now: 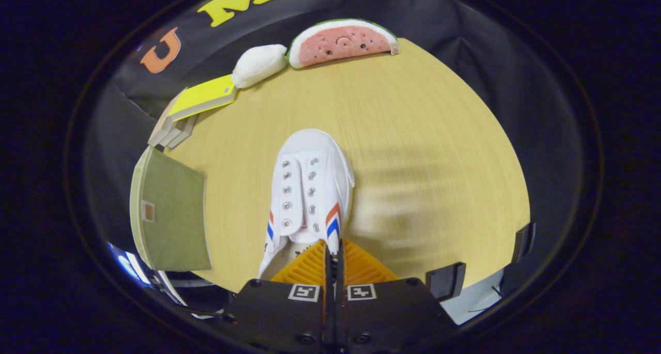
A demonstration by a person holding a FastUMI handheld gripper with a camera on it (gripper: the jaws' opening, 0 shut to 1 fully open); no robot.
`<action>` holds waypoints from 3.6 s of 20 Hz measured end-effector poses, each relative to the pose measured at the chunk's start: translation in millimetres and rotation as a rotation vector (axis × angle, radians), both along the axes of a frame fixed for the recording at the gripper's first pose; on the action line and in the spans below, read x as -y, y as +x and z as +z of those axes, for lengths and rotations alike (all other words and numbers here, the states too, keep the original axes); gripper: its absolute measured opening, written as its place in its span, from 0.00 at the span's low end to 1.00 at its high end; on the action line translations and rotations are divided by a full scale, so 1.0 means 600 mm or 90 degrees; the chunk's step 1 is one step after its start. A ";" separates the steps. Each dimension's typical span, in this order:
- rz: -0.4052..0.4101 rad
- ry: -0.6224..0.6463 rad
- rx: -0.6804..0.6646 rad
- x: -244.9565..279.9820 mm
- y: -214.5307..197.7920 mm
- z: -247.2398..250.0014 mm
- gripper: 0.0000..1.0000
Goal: Open the storage box then place both shoes into the box .Put the left shoe in first, then the right shoe, with the right side of both shoes facing outward in a uniform manner.
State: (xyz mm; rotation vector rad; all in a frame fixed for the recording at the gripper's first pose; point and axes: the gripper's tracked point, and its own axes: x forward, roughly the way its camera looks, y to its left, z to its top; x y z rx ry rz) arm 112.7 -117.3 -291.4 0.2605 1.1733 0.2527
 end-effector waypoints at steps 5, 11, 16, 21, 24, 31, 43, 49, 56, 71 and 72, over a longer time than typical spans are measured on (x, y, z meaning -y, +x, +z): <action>-0.019 0.043 0.033 -0.061 -0.053 0.102 0.06; -0.029 0.078 0.056 -0.180 -0.118 0.224 0.05; -0.031 0.091 0.071 -0.290 -0.150 0.295 0.05; -0.032 0.078 0.078 -0.394 -0.157 0.317 0.06; -0.021 0.063 0.072 -0.461 -0.153 0.300 0.06; 0.006 -0.012 0.051 -0.547 -0.131 0.221 0.06; -0.013 -0.121 -0.020 -0.562 -0.126 0.097 0.10; 0.018 -0.162 0.091 -0.562 -0.118 0.166 0.43; 0.001 -0.153 0.315 -0.510 -0.104 0.334 0.91; -0.160 -0.104 0.652 -0.352 -0.184 0.566 1.00; -0.161 -0.102 0.654 -0.351 -0.190 0.561 1.00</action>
